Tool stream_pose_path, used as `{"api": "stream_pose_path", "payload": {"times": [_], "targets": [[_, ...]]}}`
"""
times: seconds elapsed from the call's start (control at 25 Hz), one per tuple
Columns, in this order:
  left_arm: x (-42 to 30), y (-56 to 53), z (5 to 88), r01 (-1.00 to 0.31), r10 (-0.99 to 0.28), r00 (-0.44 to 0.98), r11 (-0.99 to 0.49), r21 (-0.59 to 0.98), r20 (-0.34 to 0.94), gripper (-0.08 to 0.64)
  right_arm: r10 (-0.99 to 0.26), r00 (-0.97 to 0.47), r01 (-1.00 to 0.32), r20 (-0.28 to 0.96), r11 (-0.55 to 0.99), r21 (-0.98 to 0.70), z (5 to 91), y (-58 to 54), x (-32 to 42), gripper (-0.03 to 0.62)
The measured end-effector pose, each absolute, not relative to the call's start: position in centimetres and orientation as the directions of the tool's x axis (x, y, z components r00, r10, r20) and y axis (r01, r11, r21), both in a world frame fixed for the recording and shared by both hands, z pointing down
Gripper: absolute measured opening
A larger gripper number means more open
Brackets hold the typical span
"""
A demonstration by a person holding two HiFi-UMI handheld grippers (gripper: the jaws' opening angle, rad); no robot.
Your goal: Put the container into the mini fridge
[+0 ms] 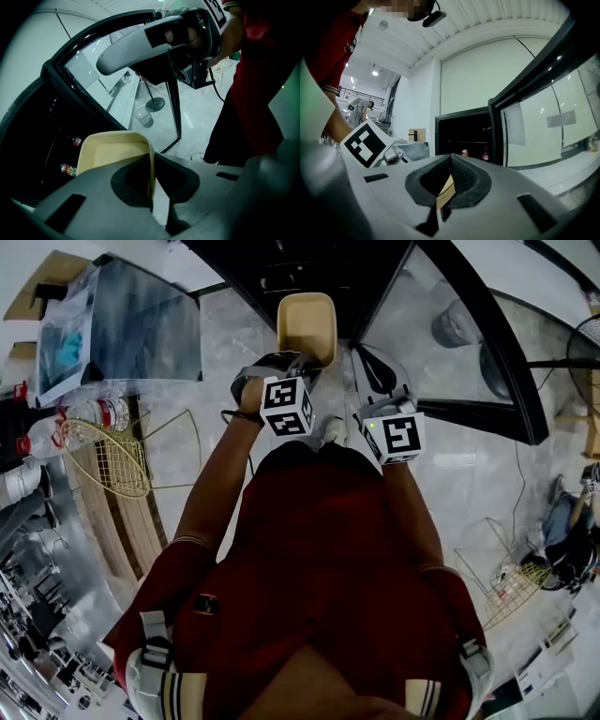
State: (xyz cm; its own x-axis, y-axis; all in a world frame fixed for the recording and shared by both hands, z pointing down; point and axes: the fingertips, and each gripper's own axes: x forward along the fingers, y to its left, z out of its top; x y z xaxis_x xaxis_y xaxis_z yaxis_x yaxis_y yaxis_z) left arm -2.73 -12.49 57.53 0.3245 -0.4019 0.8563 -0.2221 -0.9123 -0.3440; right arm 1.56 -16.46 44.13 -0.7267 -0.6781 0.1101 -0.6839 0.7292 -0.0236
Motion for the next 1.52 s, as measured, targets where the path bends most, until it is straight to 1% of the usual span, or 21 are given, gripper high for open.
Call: {"api": "stream_pose_path", "payload": {"times": [0.2,0.4,0.56,0.76,1.28,1.52], "targets": [[-3.2,-13.0,57.6,-0.222,-0.388,0.326,-0.918,-0.329,0.862,0.025,-0.682,-0.722,-0.689,0.114,0.724,-0.037,44.0,-16.9,1.2,-0.006],[-4.1,-13.5,57.1,-0.178,-0.365,0.336,-0.93,-0.322,0.868,0.025,-0.699,-0.705,-0.707,0.122,0.706,-0.035,43.7,-17.6,0.5,-0.006],[-5.2,-15.0,55.7,-0.16,-0.371,0.34,-0.928,-0.336,0.864,0.025,-0.711,-0.685,-0.723,0.159,0.69,-0.03,43.0,-18.6,0.3,-0.006],[-6.1,-17.5,53.7,-0.138,-0.395,0.349,-0.919,-0.37,0.85,0.025,-0.734,-0.671,-0.74,0.101,0.672,-0.026,42.1,-19.7,0.1,-0.006],[-7.4,-23.4,48.0,-0.094,-0.452,0.353,-0.888,-0.45,0.819,0.025,-0.754,-0.654,-0.756,0.065,0.654,-0.018,40.9,-21.5,-0.6,-0.006],[-7.5,-26.1,46.1,-0.093,-0.462,0.367,-0.882,-0.463,0.807,0.025,-0.76,-0.644,-0.764,0.083,0.645,-0.019,41.1,-22.0,-0.9,-0.006]]}}
